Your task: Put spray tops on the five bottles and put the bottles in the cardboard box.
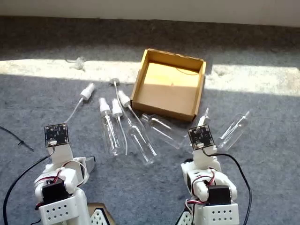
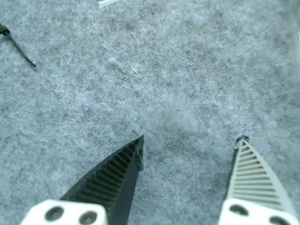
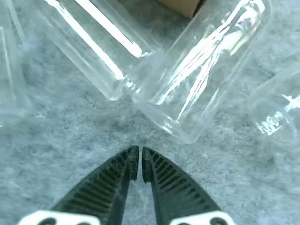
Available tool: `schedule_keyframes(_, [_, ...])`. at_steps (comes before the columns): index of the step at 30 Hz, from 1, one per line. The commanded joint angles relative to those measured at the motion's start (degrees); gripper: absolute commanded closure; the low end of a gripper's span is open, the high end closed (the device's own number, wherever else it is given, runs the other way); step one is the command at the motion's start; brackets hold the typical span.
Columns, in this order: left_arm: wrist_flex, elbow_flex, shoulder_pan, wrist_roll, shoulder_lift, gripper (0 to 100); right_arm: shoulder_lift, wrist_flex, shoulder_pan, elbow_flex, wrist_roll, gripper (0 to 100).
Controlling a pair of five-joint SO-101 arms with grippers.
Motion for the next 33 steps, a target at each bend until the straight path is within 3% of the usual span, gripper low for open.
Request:
schedule_keyframes(1, [0.26,1.10,-0.31,0.00,-0.04,72,-0.57,0.13,-0.92,6.90,0.26,98.6])
schedule_keyframes(10, [0.26,1.10,-0.31,0.00,-0.04,72,-0.66,-0.04,-0.66,6.73,0.44,98.6])
schedule_keyframes(13, [0.26,1.10,-0.31,0.00,-0.04,72,-0.66,-0.04,2.42,6.73,0.79,98.5])
schedule_keyframes(19, [0.26,1.10,-0.31,0.00,-0.04,72,-0.66,-7.87,15.25,-0.22,14.07,98.5])
schedule_keyframes(26, [0.26,1.10,-0.31,0.00,-0.04,72,3.03,-10.15,25.80,-12.53,9.41,98.5])
schedule_keyframes(33, [0.26,1.10,-0.31,0.00,-0.04,72,31.96,-12.26,27.03,-33.01,-1.85,98.5])
